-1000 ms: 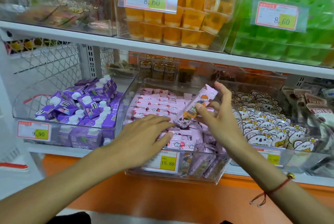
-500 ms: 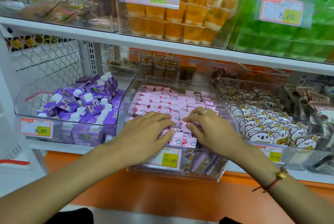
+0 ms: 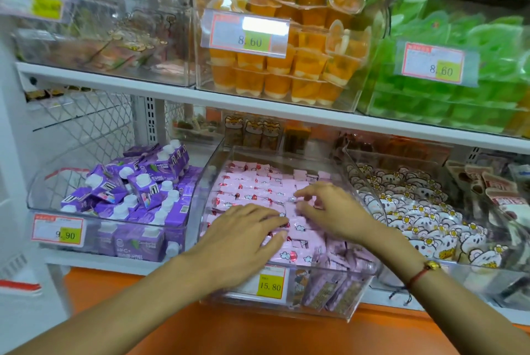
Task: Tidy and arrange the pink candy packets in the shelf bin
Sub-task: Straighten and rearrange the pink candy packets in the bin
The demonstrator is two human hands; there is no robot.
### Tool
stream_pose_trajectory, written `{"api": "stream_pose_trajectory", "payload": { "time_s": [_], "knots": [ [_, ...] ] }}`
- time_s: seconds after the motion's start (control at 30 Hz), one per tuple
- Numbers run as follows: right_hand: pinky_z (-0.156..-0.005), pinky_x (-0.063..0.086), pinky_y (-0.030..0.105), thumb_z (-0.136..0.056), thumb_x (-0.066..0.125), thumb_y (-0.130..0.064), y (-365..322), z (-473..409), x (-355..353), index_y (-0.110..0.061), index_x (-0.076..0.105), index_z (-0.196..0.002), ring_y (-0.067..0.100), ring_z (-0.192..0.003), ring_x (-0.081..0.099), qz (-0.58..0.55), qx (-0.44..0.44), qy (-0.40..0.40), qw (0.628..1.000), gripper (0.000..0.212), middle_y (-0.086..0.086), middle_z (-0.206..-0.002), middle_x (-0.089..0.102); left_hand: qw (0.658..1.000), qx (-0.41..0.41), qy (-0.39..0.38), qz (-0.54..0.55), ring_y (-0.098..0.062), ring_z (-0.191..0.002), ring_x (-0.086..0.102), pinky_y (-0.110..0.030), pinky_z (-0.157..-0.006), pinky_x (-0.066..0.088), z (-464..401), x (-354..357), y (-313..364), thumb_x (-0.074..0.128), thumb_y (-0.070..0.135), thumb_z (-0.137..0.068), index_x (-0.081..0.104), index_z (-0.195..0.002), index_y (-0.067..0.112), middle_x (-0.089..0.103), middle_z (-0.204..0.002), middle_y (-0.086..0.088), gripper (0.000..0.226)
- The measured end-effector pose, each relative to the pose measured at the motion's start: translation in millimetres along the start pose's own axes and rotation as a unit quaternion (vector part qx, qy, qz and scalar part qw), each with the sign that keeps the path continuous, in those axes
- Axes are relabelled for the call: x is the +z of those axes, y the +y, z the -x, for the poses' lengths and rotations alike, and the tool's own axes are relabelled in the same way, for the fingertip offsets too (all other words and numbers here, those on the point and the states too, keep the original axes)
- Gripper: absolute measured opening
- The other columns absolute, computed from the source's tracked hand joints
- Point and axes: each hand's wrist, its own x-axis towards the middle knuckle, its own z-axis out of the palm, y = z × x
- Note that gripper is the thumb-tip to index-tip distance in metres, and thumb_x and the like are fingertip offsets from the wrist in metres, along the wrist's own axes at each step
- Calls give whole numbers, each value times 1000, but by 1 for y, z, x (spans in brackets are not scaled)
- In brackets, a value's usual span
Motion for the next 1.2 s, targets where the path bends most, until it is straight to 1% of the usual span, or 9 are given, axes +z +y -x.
{"api": "stream_pose_trajectory", "payload": {
  "time_s": [0.07, 0.27, 0.47, 0.57, 0.77, 0.93, 1.1, 1.13, 1.2],
  "knots": [
    [-77, 44, 26, -92, 57, -36, -2, -8, 0, -16, 68, -110, 17, -88, 56, 36, -2, -61, 997, 29, 5, -107, 63, 1000, 1, -3, 7, -4, -130, 32, -22, -105, 19, 0, 0, 0, 20, 50, -100, 36, -141, 36, 40, -145, 16, 47],
    [-58, 45, 22, -84, 71, -30, -2, -16, -6, -17, 76, -80, -3, -42, 52, -55, 19, -49, 997, 14, -17, -41, 55, 999, -7, -1, 35, -3, -129, 32, -22, -104, 18, 2, 0, 0, 23, 49, -100, 39, -138, 38, 41, -143, 17, 43],
    [-70, 50, 34, -95, 52, -27, -7, -4, 6, -20, 63, -89, 18, -76, 63, 36, -38, 85, 995, 15, -1, -82, 69, 1000, -7, -6, 29, -4, -130, 31, -24, -106, 18, 0, 1, -1, 23, 48, -99, 38, -138, 38, 40, -144, 17, 43],
    [-67, 49, 41, -99, 43, -21, -15, -2, 2, -15, 51, -93, 19, -71, 60, -61, -51, 190, 979, 12, 2, -80, 63, 1000, -2, 4, 27, -3, -129, 32, -24, -106, 19, 1, 1, -1, 23, 49, -100, 39, -137, 38, 40, -143, 18, 42],
    [-67, 54, 50, -98, 46, -19, -29, 15, -27, -18, 55, -90, 20, -74, 60, -340, 25, 404, 849, 11, -1, -81, 62, 983, -50, 83, 155, 5, -112, 44, -23, -91, 39, 7, -7, 4, 40, 56, -93, 35, -134, 40, 45, -130, 22, 44],
    [-63, 55, 23, -97, 47, -14, -24, 34, -15, -14, 59, -87, 11, -68, 63, -531, 137, 299, 781, 15, -4, -75, 66, 943, -55, 186, 271, 11, -108, 50, -23, -83, 49, 10, -16, 14, 70, 48, -74, 32, -122, 51, 43, -123, 30, 61],
    [-64, 55, 17, -96, 50, -8, -26, 40, -13, 1, 63, -105, 10, -74, 69, -697, 192, 148, 675, 19, 5, -83, 72, 927, -35, 223, 298, 3, -99, 58, -15, -72, 51, 9, -21, 18, 68, 39, -81, 55, -110, 43, 59, -110, 25, 31],
    [-69, 55, 19, -97, 50, -14, -26, 41, -15, -1, 63, -109, 11, -79, 69, -692, 199, 139, 680, 22, 5, -89, 72, 909, -65, 229, 342, 3, -93, 60, -12, -70, 50, 8, -22, 18, 69, 34, -81, 60, -108, 40, 64, -105, 21, 29],
    [-82, 52, 24, -97, 49, -27, -25, 43, -16, -12, 60, -115, 13, -97, 66, -588, 208, 156, 766, 26, 2, -107, 68, 855, -130, 227, 448, 3, -77, 65, -11, -66, 50, 6, -27, 17, 67, 31, -83, 67, -103, 30, 72, -87, 13, 20]
  ]
}}
